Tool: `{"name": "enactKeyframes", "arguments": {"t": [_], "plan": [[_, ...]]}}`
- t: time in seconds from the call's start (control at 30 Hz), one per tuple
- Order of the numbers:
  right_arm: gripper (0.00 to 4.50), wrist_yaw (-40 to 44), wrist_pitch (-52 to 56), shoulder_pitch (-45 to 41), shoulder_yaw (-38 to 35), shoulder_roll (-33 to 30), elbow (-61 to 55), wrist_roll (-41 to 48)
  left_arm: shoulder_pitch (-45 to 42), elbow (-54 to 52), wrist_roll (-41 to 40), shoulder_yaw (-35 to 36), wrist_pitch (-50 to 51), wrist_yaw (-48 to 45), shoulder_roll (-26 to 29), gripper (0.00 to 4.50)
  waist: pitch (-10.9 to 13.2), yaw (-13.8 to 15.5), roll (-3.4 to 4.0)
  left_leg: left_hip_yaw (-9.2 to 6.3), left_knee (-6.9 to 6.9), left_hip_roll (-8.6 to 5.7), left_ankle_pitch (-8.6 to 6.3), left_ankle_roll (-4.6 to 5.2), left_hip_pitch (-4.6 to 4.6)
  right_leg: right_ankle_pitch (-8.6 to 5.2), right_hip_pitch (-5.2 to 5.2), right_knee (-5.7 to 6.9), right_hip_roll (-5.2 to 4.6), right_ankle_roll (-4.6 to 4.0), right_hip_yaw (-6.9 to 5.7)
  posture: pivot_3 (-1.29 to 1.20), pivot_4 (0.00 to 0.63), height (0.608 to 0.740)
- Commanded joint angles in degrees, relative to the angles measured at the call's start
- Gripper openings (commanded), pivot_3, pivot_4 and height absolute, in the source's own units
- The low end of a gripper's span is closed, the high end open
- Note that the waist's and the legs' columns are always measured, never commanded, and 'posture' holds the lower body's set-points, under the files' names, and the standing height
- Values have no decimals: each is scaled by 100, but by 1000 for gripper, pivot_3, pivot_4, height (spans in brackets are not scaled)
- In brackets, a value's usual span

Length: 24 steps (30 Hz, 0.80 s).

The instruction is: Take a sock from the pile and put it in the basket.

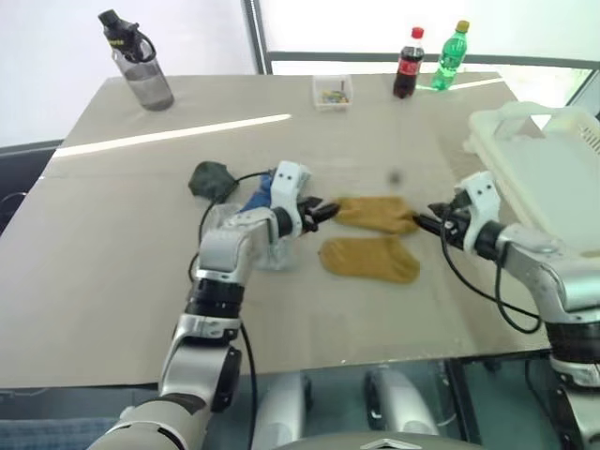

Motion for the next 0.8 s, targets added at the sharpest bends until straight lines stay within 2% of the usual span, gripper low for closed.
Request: {"name": "enactKeyframes", "arguments": {"t": [0.03,0.3,0.8], "plan": [[2304,-82,-159,-191,-116,177,293,-93,54,-93,-140,133,-10,-10,-13,2680,0,3,0,1,0,0,0,0,-2,0,0,-2,-1,0,0,0,150,740],[2304,-10,-227,-300,61,321,756,-439,134,14,-577,429,339,56,-354,2680,0,-27,1,-1,-2,0,0,0,-1,1,-1,1,-3,0,-3,0,150,740],[2304,83,-287,-315,156,517,815,-715,-339,1051,-689,868,742,799,-867,2680,-6,-21,3,0,7,-4,0,0,19,0,3,36,-2,0,2,0,150,740]]}}
